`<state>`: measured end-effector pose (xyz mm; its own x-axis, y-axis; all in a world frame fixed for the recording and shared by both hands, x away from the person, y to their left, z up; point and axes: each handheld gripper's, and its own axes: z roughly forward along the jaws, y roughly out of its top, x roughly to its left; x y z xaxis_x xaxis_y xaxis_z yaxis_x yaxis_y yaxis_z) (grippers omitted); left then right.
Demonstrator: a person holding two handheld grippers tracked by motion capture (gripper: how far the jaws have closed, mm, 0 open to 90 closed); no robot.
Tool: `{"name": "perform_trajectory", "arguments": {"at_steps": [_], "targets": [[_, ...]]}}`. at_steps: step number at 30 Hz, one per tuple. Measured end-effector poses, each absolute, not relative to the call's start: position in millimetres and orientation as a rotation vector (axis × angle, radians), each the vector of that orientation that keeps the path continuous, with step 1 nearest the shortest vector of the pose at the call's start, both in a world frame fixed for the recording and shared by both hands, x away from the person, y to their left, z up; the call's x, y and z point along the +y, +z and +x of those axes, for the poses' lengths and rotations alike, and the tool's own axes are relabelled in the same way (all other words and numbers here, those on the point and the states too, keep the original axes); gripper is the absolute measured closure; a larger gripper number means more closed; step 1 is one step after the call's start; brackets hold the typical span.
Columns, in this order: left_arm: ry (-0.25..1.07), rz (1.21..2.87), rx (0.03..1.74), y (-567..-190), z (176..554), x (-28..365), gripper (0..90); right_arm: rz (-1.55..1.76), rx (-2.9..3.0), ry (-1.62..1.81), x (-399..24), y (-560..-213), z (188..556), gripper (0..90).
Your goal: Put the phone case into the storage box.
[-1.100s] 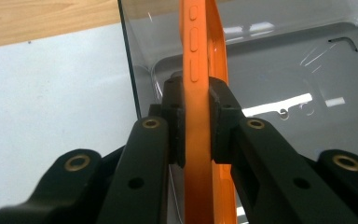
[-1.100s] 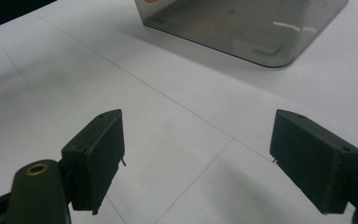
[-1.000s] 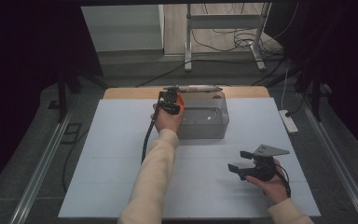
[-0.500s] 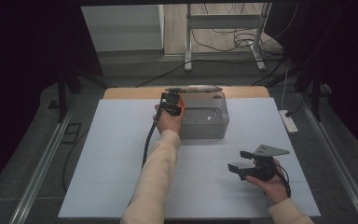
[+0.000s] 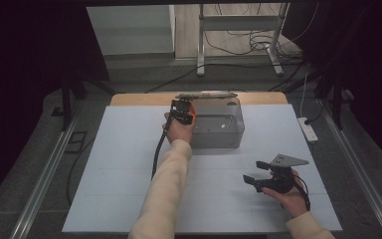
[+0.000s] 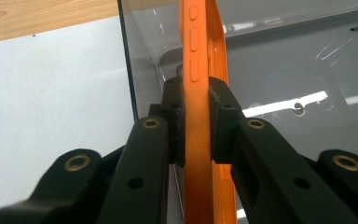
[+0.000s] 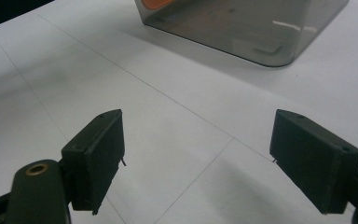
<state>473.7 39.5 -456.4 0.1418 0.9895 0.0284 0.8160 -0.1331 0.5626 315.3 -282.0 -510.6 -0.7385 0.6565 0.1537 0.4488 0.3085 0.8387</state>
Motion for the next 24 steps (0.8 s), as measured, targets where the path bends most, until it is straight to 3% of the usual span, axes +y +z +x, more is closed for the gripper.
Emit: {"name": "perform_trajectory", "arguments": {"at_steps": [24], "targets": [[0.577, 2.037, 1.723, -457.7, 474.3, 38.2, 78.4, 1.013, 2.358, 1.402, -282.3, -510.4, 315.1, 18.1]]}}
